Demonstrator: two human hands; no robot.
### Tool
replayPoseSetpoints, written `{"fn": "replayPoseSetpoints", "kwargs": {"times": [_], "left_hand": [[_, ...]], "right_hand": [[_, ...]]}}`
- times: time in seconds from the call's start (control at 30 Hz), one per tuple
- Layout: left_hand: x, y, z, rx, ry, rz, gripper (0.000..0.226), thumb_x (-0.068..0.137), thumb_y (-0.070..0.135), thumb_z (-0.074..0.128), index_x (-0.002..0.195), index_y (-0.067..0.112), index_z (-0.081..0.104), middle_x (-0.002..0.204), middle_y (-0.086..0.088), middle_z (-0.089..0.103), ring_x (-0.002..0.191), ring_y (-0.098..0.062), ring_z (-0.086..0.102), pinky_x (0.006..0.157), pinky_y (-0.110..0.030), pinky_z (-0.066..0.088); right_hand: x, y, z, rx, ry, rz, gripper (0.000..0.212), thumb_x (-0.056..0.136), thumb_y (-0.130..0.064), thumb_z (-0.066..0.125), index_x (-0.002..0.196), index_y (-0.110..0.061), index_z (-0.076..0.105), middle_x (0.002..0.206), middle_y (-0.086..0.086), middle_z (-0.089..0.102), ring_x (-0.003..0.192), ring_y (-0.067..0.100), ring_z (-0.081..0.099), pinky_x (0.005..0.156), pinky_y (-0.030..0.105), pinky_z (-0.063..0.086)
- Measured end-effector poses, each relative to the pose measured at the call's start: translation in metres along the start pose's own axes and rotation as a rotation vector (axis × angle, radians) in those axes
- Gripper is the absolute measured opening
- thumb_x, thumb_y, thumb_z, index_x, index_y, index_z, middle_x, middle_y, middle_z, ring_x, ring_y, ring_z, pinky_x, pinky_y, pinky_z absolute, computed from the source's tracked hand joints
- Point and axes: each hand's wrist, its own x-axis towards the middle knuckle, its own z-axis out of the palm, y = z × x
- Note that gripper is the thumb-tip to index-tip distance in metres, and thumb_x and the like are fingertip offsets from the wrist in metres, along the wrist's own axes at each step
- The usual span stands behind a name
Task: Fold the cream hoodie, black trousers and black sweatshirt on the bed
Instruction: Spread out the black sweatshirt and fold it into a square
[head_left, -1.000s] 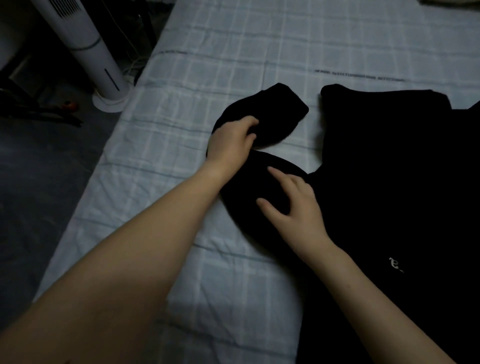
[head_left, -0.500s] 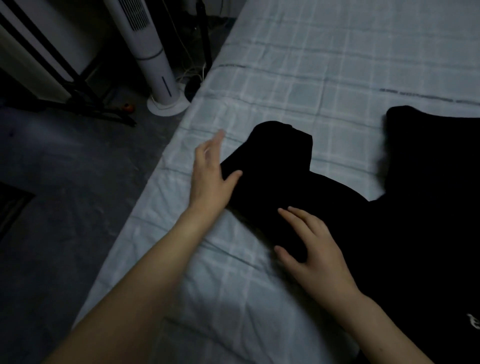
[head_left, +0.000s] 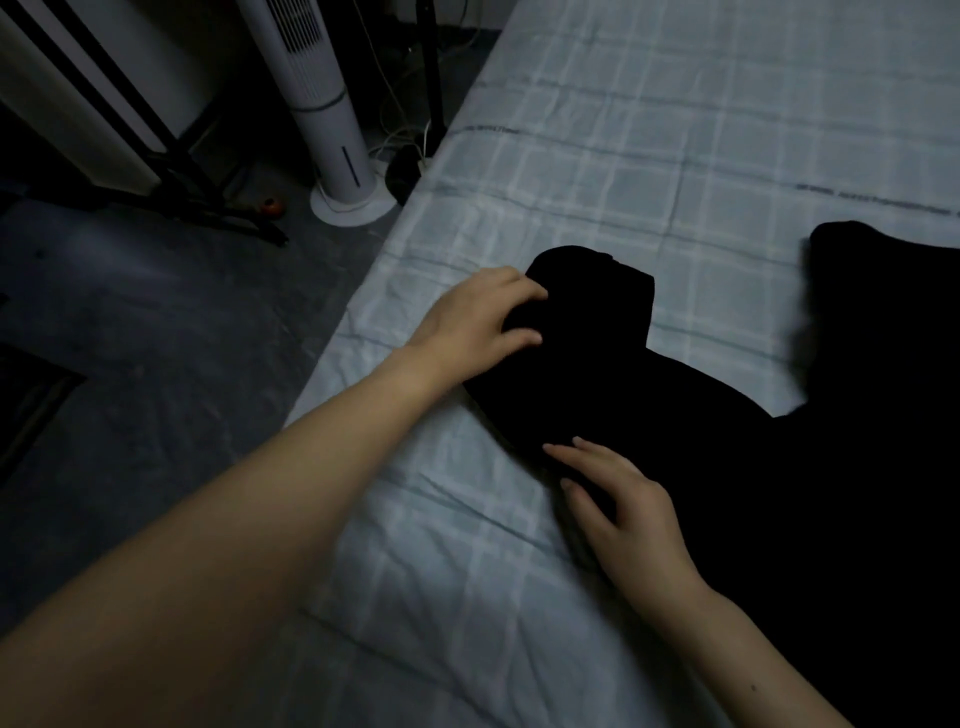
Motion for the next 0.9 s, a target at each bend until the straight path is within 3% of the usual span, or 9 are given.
{"fn": "replayPoseSetpoints", "kwargs": {"times": [0.13, 0.3, 0.47, 0.57, 0.63, 0.7, 0.73, 0.83, 0.9], "left_hand": [[-0.01, 0.0, 0.023, -0.053, 0.109, 0.028, 0.049, 0.087, 0.025, 0.07, 0.132, 0.015, 0.056, 0.124, -0.004, 0.063, 0.116, -0.022, 0.056, 0.097, -0.036, 0.045], [-0.009, 0.001, 0.025, -0.332, 0.257, -0.246, 0.031, 0.091, 0.015, 0.063, 0.121, 0.019, 0.059, 0.098, 0.005, 0.072, 0.096, -0.006, 0.067, 0.086, -0.024, 0.051], [-0.006, -0.004, 0.009, -0.709, 0.624, -0.645, 0.019, 0.087, 0.002, 0.066, 0.106, 0.003, 0.063, 0.078, 0.002, 0.066, 0.066, 0.007, 0.062, 0.068, -0.01, 0.048], [-0.015, -0.029, -0.001, -1.015, 0.871, -1.033, 0.023, 0.089, 0.0, 0.062, 0.112, -0.002, 0.06, 0.093, -0.013, 0.06, 0.08, -0.017, 0.058, 0.071, -0.024, 0.047], [-0.032, -0.034, -0.003, -0.954, 0.898, -1.224, 0.034, 0.089, 0.0, 0.058, 0.122, -0.005, 0.053, 0.104, -0.016, 0.059, 0.086, -0.024, 0.059, 0.075, -0.032, 0.05], [-0.05, -0.015, 0.0, -0.435, 0.861, -1.061, 0.036, 0.086, 0.003, 0.056, 0.122, 0.002, 0.052, 0.117, -0.014, 0.057, 0.1, -0.023, 0.058, 0.091, -0.03, 0.046], [-0.056, 0.004, 0.003, -0.224, 0.828, -0.753, 0.034, 0.084, 0.004, 0.054, 0.118, 0.005, 0.056, 0.117, -0.014, 0.058, 0.102, -0.024, 0.056, 0.094, -0.029, 0.042], [-0.063, 0.041, 0.039, 0.102, 0.241, 0.126, 0.038, 0.091, 0.019, 0.047, 0.124, 0.009, 0.063, 0.129, -0.012, 0.062, 0.121, -0.03, 0.056, 0.107, -0.036, 0.037], [-0.066, 0.043, 0.064, 0.275, -0.127, 0.132, 0.053, 0.1, 0.04, 0.034, 0.148, 0.019, 0.041, 0.155, -0.002, 0.039, 0.145, -0.021, 0.03, 0.12, -0.039, 0.018]], "right_hand": [[-0.003, 0.003, 0.006, 0.045, 0.014, 0.016, 0.039, 0.09, -0.002, 0.066, 0.119, -0.028, 0.069, 0.117, -0.037, 0.054, 0.127, -0.004, 0.048, 0.112, 0.016, 0.032], [-0.003, 0.007, 0.007, 0.142, 0.045, 0.07, 0.041, 0.09, -0.003, 0.067, 0.116, -0.035, 0.067, 0.117, -0.026, 0.062, 0.127, 0.0, 0.052, 0.113, 0.021, 0.034], [-0.003, 0.0, 0.003, 0.069, -0.035, 0.049, 0.036, 0.091, -0.008, 0.068, 0.12, -0.03, 0.068, 0.117, -0.026, 0.061, 0.129, 0.003, 0.049, 0.111, 0.019, 0.034], [-0.002, -0.003, -0.004, -0.031, -0.174, -0.012, 0.036, 0.093, -0.023, 0.066, 0.129, -0.027, 0.064, 0.126, -0.022, 0.06, 0.136, 0.005, 0.042, 0.114, 0.025, 0.032], [0.0, -0.004, -0.012, -0.057, -0.14, -0.054, 0.037, 0.094, -0.029, 0.06, 0.132, -0.027, 0.062, 0.133, -0.015, 0.059, 0.138, 0.007, 0.041, 0.117, 0.029, 0.031], [0.006, 0.0, -0.02, -0.21, -0.016, -0.09, 0.041, 0.097, -0.032, 0.05, 0.136, -0.024, 0.058, 0.14, -0.006, 0.055, 0.14, 0.016, 0.039, 0.119, 0.038, 0.028], [0.011, 0.002, -0.024, -0.333, 0.037, -0.081, 0.045, 0.098, -0.035, 0.044, 0.14, -0.024, 0.054, 0.145, -0.002, 0.052, 0.143, 0.02, 0.036, 0.12, 0.043, 0.025], [0.021, 0.015, -0.024, -0.644, 0.048, 0.054, 0.056, 0.098, -0.044, 0.027, 0.152, -0.029, 0.036, 0.158, 0.001, 0.036, 0.149, 0.028, 0.023, 0.121, 0.05, 0.017], [0.023, 0.026, -0.017, -0.73, -0.023, 0.119, 0.059, 0.097, -0.047, 0.022, 0.153, -0.032, 0.031, 0.159, 0.001, 0.033, 0.149, 0.029, 0.023, 0.12, 0.051, 0.016]]}}
